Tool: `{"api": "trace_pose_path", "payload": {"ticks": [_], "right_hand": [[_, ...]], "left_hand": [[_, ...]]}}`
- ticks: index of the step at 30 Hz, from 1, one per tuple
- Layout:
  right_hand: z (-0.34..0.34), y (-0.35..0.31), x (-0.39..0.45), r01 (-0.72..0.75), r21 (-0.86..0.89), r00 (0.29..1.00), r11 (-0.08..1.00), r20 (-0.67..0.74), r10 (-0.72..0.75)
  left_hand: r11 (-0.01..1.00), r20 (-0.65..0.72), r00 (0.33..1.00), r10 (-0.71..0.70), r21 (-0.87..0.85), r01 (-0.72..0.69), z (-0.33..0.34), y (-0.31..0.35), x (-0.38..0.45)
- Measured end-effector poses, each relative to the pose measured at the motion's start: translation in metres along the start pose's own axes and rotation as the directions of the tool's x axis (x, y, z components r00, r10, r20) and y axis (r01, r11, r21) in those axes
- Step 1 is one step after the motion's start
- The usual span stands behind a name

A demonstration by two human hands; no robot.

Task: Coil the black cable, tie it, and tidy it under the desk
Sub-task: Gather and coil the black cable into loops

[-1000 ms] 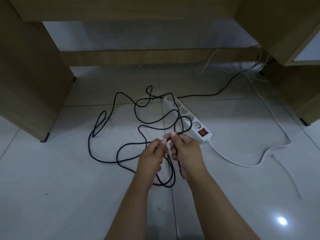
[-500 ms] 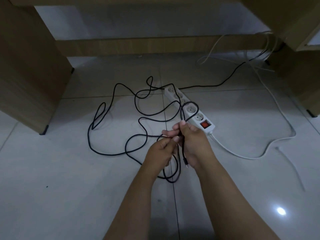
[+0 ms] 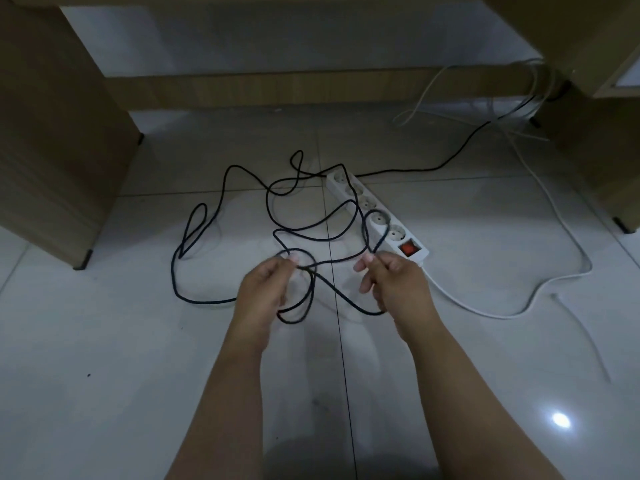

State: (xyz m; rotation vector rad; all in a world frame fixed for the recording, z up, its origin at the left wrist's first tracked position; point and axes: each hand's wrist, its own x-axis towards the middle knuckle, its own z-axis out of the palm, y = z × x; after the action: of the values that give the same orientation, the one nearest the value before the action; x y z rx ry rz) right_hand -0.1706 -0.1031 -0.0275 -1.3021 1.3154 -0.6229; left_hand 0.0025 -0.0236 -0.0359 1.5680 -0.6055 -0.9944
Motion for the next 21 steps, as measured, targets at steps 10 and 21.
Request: {"api": "trace_pose_path", "payload": {"ticks": [10, 21], "right_hand": [[0.026, -0.021, -0.015, 0.063, -0.293, 0.921, 0.954, 0.386, 0.058], [0.021, -0.023, -0.015, -0.015, 0.044, 0.905, 0.999, 0.426, -0.005]], "left_hand": [[0.993, -0.169, 0.979, 0.115, 0.056, -0.107, 0.015, 0.002, 0.002], [0.994, -0.282, 0.953, 0.111, 0.021, -0.11, 0.014, -0.004, 0.008]]}}
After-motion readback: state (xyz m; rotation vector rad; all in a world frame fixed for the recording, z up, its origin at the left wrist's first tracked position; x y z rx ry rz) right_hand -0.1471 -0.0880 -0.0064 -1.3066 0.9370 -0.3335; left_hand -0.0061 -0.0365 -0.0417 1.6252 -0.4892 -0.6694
